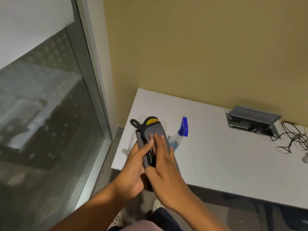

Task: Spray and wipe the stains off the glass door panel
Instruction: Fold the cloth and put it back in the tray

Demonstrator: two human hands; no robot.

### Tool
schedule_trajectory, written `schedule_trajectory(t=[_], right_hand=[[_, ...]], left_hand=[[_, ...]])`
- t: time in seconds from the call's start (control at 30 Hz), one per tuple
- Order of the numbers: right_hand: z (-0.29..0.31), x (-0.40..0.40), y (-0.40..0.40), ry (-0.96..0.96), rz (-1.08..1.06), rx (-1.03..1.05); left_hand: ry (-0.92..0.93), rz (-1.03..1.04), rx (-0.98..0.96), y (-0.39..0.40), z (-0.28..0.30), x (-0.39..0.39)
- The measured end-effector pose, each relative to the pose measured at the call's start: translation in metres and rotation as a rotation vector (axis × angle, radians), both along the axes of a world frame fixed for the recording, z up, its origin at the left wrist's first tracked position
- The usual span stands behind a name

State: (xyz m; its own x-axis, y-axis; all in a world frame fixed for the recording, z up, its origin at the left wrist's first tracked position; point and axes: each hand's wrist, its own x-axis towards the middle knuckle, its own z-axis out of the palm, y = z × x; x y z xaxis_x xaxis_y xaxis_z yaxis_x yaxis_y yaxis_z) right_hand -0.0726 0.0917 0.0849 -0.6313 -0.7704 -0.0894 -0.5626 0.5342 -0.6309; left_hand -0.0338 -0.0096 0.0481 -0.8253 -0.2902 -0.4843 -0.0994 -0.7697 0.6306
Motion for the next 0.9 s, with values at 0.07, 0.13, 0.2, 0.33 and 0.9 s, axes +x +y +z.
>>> schedule_trajectory(t=[0.07,0.13,0.2,0.33,0.9], right_hand=[[0.005,-0.028,0.003,-0.157,-0.002,-0.207],[0.002,-0.053,-0.008,-0.205,0.015,-0.33],[0.001,-0.084,-0.015,-0.133,0.002,-0.377],[0.024,-0.16,-0.042,-0.247,0.007,-0.022],[-0.084,-0.342,-0.186,-0.347,0.56,0.235]], left_hand=[[-0.039,0.103,0.02,-0.012,-0.008,-0.018],[-0.119,0.185,0.062,-0.023,-0.019,-0.035],[-0.182,0.221,0.083,-0.033,-0.019,-0.048],[-0.181,0.324,0.102,-0.041,0.0,-0.082],[-0.505,0.51,-0.525,-0.09,-0.077,-0.174]])
